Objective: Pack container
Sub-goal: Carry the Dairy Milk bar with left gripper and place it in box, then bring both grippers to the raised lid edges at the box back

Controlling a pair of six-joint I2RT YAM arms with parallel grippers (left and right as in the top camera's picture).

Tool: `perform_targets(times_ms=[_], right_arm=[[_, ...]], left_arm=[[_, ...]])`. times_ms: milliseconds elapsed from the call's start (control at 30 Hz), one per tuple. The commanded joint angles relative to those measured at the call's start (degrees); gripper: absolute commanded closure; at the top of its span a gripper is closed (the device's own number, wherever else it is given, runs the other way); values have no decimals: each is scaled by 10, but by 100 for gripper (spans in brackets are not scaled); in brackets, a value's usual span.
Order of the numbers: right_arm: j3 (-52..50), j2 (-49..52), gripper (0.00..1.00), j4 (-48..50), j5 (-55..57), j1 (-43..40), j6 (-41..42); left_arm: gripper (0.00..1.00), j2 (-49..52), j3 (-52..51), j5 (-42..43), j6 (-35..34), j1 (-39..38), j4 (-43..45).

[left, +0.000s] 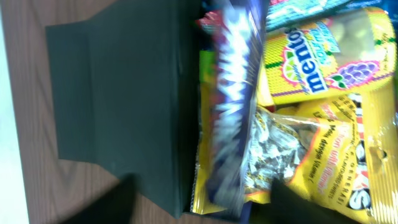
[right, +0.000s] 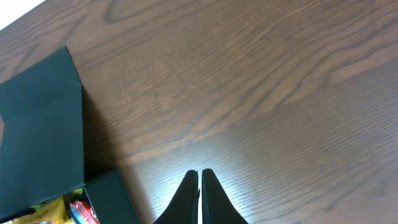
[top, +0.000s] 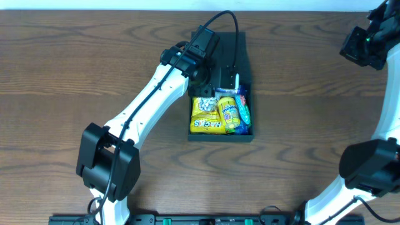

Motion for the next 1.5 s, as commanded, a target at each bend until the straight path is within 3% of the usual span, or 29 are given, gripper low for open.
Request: perform_targets(times_ms=[0, 167, 333, 367, 400, 433, 500, 567, 633, 733, 867, 967, 1100, 1267, 1467], right_arm=[[2, 2, 96, 1, 5, -2, 6], [2, 2, 99, -3, 5, -2, 6], [-2, 2, 99, -7, -2, 9, -14], [-2, 2, 99, -7, -11, 12, -22], [-3, 3, 99, -5, -26, 16, -31], [-3, 3, 98, -3, -43, 21, -41], [-4, 7, 98, 4, -67, 33, -57], [-9, 14, 99, 16, -86, 52, -72], [-16, 33, 99, 24, -90, 71, -76], [-30, 66, 99, 37, -116, 92, -76], [-44, 129, 99, 58, -226, 103, -94], [-44, 178, 99, 64, -284, 106, -96], [-45, 231, 99, 64, -350, 107, -118], [-44, 280, 98, 64, -431, 109, -143], [-44, 321, 99, 64, -455, 138, -148]], left_arm=[[5, -1, 2, -1, -38, 1, 7], [5, -2, 2, -24, -110, 1, 39], [2, -9, 3, -125, -244, 10, 102], [11, -12, 3, -134, -271, 15, 112], [29, -15, 3, -138, -301, 22, 122], [64, -17, 3, -140, -325, 29, 130], [94, -21, 3, -139, -376, 45, 140], [94, -24, 4, -104, -435, 63, 137], [94, -36, 4, -22, -442, 66, 129], [94, -42, 4, -9, -473, 65, 146], [94, -26, 3, -97, -664, 99, 161], [94, 6, 3, -39, -752, 149, 142], [94, 63, 3, 112, -814, 211, 148], [94, 141, 3, 225, -864, 237, 164], [94, 197, 4, 287, -918, 227, 210]])
